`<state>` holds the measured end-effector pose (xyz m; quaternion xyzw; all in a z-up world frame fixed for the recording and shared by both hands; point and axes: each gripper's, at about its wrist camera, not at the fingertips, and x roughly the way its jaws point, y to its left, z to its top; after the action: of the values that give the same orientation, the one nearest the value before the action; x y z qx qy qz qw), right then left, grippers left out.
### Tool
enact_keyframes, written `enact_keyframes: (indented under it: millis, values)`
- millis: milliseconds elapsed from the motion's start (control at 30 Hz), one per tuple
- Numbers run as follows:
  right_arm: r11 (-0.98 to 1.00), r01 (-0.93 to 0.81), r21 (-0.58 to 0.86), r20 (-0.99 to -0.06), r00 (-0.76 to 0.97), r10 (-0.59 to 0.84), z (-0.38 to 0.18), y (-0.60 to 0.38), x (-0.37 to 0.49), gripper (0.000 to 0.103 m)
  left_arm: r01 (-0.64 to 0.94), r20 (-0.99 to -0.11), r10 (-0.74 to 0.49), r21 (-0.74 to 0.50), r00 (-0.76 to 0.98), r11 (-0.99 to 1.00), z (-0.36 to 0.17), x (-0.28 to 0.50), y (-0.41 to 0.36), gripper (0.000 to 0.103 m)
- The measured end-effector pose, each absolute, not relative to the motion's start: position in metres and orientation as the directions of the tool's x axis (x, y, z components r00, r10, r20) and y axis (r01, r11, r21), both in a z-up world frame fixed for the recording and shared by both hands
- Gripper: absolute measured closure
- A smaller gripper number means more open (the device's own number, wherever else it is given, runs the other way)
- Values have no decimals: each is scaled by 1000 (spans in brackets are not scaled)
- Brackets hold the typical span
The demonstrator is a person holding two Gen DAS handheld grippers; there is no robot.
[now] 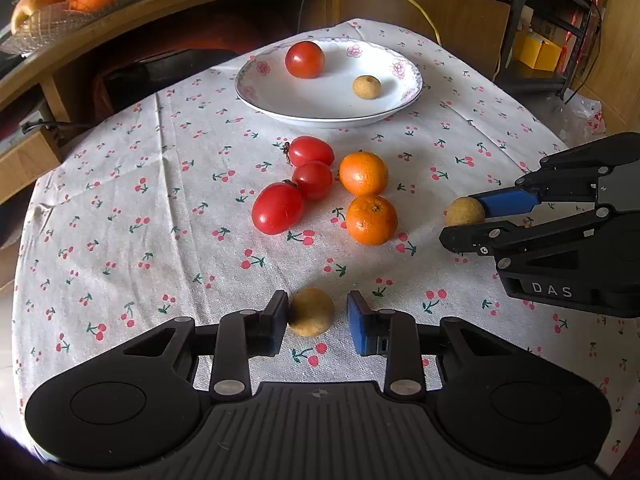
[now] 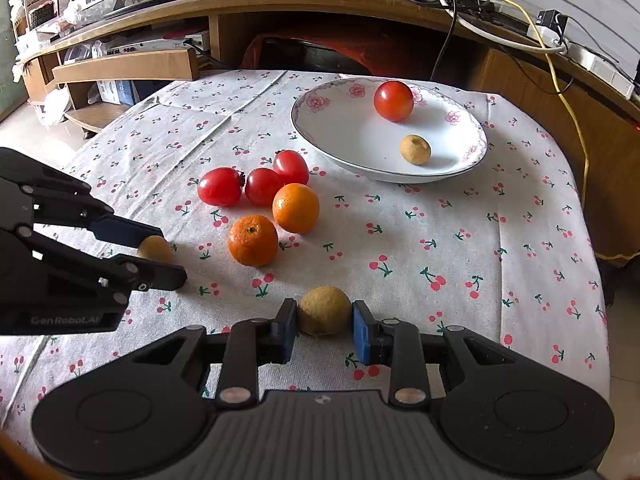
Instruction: Organize fruits
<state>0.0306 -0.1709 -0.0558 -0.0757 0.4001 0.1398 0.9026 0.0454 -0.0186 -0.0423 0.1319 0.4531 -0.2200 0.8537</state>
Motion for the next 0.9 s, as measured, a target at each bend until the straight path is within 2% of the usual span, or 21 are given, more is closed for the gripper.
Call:
enact_keyframes:
  millis: [367, 433, 500, 600, 667, 700, 800, 900]
  values:
    - [951, -309, -25, -752, 633, 186, -56, -170, 32, 72, 496, -840, -243, 36, 485, 868, -43, 46, -20, 59]
    - [951, -308, -26, -753, 632, 184, -56, -170, 32, 72, 490, -845, -237, 33, 479, 871, -44, 48, -19, 55]
    - [952, -306, -24, -753, 631, 184, -56, -170, 32, 72, 473, -850, -223, 35, 477, 880, -44, 51, -17, 45]
    - [952, -304, -28, -753, 633, 180, -56, -169, 32, 72, 462, -851, -223, 25, 475, 886, -44, 53, -15, 44]
    - [952, -303, -32, -753, 634, 176, -56, -169, 32, 72, 466, -849, -222, 32, 480, 884, -44, 51, -17, 48]
    - [952, -303, -32, -753, 634, 176, -56, -168, 32, 72, 471, -848, -229, 26, 477, 882, -43, 50, -18, 55]
    - [953, -302, -31, -754, 633, 176, -55, -169, 31, 72, 484, -848, -237, 26, 474, 875, -42, 47, -21, 67]
    - [953, -301, -29, -754, 632, 177, -55, -170, 31, 72, 484, -849, -233, 30, 474, 874, -41, 47, -23, 69]
